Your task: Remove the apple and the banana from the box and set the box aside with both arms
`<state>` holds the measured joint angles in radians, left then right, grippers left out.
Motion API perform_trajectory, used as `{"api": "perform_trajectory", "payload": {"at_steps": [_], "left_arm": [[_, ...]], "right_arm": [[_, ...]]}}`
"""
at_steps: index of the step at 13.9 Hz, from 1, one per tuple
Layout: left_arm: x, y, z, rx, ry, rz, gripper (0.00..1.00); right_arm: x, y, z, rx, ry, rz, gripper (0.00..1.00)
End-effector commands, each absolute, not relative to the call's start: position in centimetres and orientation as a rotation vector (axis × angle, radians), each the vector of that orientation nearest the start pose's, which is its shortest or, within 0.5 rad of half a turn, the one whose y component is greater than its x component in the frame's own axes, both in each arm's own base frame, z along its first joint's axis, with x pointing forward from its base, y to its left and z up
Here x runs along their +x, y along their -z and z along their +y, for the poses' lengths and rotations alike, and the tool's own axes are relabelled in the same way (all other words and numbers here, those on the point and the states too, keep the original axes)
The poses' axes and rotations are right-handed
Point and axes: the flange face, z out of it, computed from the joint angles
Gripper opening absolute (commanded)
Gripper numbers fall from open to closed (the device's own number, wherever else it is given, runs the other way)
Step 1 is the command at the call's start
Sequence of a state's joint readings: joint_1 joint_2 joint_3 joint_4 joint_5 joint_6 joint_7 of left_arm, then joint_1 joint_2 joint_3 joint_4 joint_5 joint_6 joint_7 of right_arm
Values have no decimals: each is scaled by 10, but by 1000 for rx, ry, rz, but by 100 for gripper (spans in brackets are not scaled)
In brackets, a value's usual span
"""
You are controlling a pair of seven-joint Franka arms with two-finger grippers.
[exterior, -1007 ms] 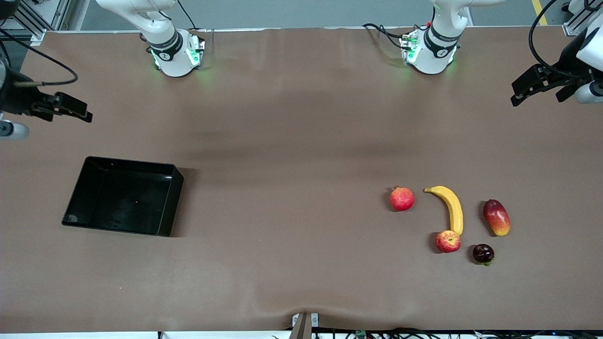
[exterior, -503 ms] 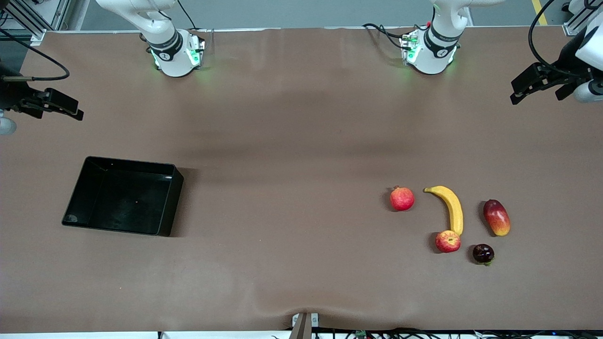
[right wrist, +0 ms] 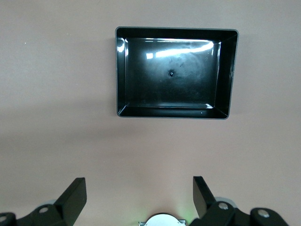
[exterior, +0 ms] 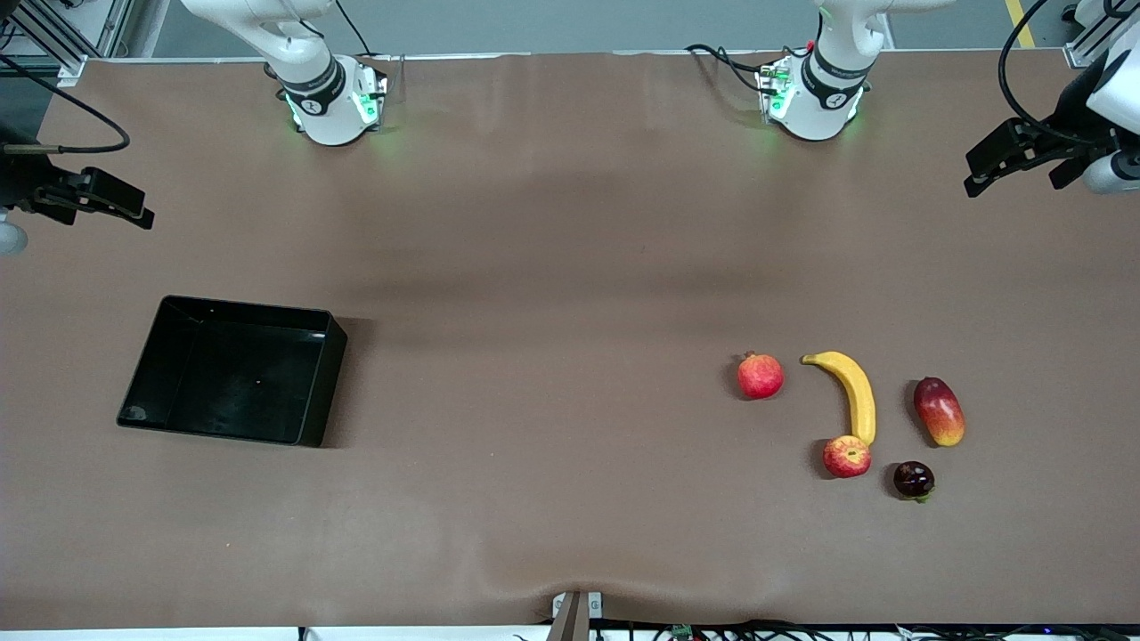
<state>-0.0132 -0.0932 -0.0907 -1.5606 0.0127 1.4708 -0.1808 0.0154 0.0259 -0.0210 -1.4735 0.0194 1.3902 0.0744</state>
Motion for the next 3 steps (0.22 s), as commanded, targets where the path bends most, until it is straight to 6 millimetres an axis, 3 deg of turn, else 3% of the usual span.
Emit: {"api": "perform_trajectory", "payload": {"at_steps": [1,3], "left_arm": [[514,-672,-54,-3131,6,-114,100],[515,-672,-52,-3130,9,-119,100]], "right_arm": [[539,-645,-1,-3134,-166,129,100],[540,-645,-1,-3135,-159,127,100]]}}
